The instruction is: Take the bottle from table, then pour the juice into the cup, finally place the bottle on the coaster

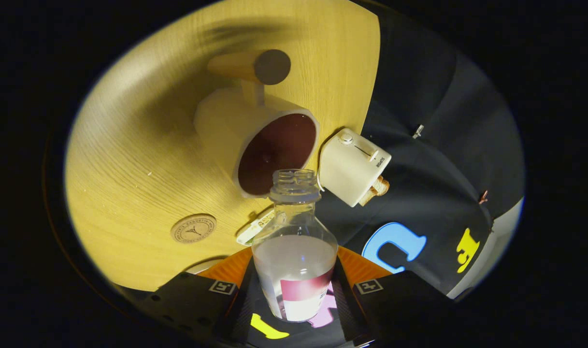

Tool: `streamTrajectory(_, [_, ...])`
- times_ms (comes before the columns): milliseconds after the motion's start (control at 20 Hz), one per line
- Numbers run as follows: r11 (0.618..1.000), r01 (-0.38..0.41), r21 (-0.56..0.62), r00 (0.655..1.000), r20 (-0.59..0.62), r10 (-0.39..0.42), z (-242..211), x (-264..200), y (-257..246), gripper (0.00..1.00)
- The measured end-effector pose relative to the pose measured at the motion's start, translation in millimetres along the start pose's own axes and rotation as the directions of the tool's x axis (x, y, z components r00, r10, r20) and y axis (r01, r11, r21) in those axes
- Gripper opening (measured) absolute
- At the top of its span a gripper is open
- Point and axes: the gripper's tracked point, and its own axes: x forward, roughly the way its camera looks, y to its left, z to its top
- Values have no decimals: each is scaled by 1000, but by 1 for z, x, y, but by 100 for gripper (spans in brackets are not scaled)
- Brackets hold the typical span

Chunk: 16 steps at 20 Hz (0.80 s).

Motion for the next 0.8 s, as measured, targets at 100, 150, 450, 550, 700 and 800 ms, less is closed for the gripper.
streamTrajectory(100, [998, -1, 56, 1000, -1, 1, -4, -4, 3, 74])
streamTrajectory(150, [995, 0, 98, 1000, 4, 0, -5, -8, 5, 74])
streamTrajectory(450, [908, 55, 415, 997, 24, -71, -22, -24, -8, 74])
streamTrajectory(550, [837, 49, 544, 997, 21, -72, -31, -31, -10, 74])
streamTrajectory(700, [643, 37, 765, 997, 19, -81, -47, -44, -17, 74])
streamTrajectory(800, [491, 38, 871, 993, 21, -114, -61, -49, -27, 74])
